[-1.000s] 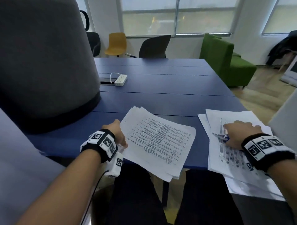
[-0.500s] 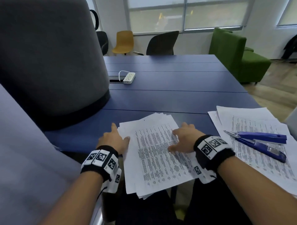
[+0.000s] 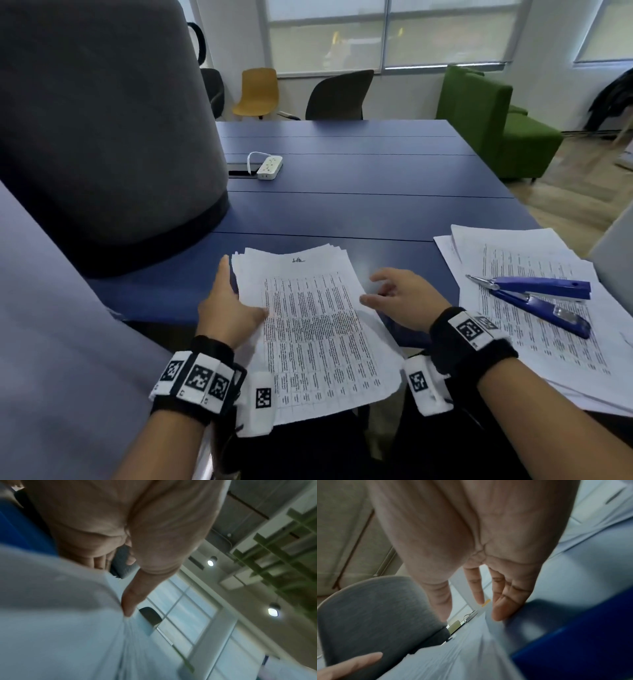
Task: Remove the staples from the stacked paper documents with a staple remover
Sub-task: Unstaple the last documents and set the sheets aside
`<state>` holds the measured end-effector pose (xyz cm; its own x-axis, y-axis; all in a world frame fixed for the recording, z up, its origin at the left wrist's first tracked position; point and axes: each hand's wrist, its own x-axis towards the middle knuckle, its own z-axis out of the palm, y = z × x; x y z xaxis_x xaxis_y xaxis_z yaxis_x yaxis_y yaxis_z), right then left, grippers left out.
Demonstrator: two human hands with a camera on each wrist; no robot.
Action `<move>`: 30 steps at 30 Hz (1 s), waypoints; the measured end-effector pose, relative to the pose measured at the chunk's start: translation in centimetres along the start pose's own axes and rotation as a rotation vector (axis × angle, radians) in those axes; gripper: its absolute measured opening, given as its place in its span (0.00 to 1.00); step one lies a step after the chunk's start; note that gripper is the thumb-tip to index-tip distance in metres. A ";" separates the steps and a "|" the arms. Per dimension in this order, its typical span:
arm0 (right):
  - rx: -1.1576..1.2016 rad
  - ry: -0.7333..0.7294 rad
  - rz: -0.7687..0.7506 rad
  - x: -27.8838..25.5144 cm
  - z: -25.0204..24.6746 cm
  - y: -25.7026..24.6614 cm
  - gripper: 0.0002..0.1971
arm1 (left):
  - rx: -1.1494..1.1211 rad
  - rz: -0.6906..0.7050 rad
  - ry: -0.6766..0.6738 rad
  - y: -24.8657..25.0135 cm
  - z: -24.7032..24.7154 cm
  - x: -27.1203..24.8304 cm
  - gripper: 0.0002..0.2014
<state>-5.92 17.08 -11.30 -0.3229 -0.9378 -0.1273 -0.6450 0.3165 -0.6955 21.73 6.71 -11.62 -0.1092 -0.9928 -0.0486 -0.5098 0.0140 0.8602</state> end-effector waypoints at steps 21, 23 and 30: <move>0.603 0.538 -0.596 -0.7 -8.2 -6.4 0.09 | -0.473 0.729 0.048 12.9 0.3 0.7 0.10; 0.580 0.561 -0.568 -0.7 -7.9 -5.6 0.13 | -0.505 0.735 0.036 13.1 1.1 0.4 0.10; 0.648 0.512 -0.500 -0.2 -7.0 -3.1 0.11 | -0.526 0.682 -0.010 13.1 2.8 -0.3 0.22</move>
<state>-8.75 17.25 -4.19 -0.4767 -0.7186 0.5064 -0.3316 -0.3865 -0.8606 12.67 7.51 -1.78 -0.2570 -0.7865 0.5615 0.1309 0.5474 0.8266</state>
